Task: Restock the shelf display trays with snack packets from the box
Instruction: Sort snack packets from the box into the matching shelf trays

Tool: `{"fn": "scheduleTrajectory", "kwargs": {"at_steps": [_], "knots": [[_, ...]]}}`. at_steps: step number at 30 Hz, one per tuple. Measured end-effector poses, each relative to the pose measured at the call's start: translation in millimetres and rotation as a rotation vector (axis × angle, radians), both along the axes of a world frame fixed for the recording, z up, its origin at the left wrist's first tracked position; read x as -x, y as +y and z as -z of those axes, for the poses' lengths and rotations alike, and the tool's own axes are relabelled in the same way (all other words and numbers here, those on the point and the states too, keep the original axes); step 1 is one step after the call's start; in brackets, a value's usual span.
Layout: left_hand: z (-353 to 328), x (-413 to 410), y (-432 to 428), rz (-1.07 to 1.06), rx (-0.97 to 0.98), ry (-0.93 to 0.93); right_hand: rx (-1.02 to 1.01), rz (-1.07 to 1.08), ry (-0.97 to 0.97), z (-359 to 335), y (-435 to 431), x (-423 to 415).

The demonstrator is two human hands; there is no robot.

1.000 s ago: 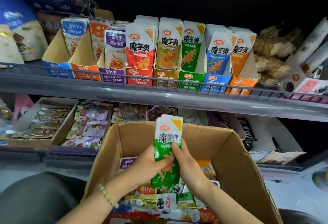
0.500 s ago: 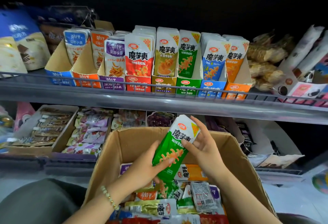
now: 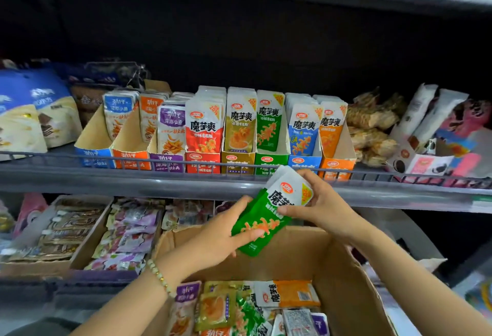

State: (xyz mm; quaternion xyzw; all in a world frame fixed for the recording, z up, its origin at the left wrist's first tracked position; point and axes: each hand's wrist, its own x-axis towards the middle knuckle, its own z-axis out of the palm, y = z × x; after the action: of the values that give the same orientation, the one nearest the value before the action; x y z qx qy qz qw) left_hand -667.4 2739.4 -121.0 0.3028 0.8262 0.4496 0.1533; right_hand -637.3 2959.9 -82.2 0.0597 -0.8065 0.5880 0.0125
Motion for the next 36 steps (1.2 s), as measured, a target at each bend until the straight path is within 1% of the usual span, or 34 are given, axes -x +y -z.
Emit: {"fn": "scheduleTrajectory", "kwargs": {"at_steps": [3,7,10,13,15,19,22,25,27,29,30,32,34,36], "knots": [[-34.7,19.7,8.6,0.004,-0.008,0.113,-0.078,0.037,0.057,-37.9,7.9,12.5],[-73.5,46.5,25.1,0.009,-0.006,0.25,-0.196,0.139,0.17,-82.9,20.5,34.5],[-90.5,67.0,29.6,-0.066,-0.039,0.32,-0.19,0.238,0.266,-106.5,30.1,46.3],[-94.2,82.3,31.9,-0.129,0.083,0.374,-0.211,0.332,0.353,-120.0,33.3,59.1],[-93.1,87.7,34.4,-0.14,0.192,0.415,-0.251,0.375,0.371,-123.6,34.9,72.3],[-86.7,103.2,37.2,-0.083,0.36,0.512,-0.456,0.421,0.356,-122.9,32.3,104.8],[-81.9,115.4,40.8,-0.03,0.428,0.55,-0.557,0.402,0.329,-118.5,25.3,127.8],[-74.8,124.2,44.9,-0.043,0.392,0.558,-0.648,0.373,0.265,-113.1,21.4,145.6],[-68.7,132.6,46.6,-0.039,0.365,0.586,-0.663,0.345,0.224,-112.0,22.0,154.6],[-65.3,140.5,48.0,-0.018,0.344,0.602,-0.685,0.332,0.212,-116.6,22.7,160.5],[-64.7,143.4,48.8,-0.006,0.339,0.603,-0.734,0.313,0.222,-121.9,22.2,162.4],[-64.9,147.7,50.3,0.018,0.334,0.599,-0.834,0.217,0.229,-134.5,21.3,163.6],[-63.5,151.7,51.1,0.036,0.305,0.582,-0.902,0.111,0.195,-142.8,18.1,163.6],[-60.7,156.1,51.5,0.05,0.275,0.563,-1.002,0.061,0.181,-140.9,12.8,167.3]]}}
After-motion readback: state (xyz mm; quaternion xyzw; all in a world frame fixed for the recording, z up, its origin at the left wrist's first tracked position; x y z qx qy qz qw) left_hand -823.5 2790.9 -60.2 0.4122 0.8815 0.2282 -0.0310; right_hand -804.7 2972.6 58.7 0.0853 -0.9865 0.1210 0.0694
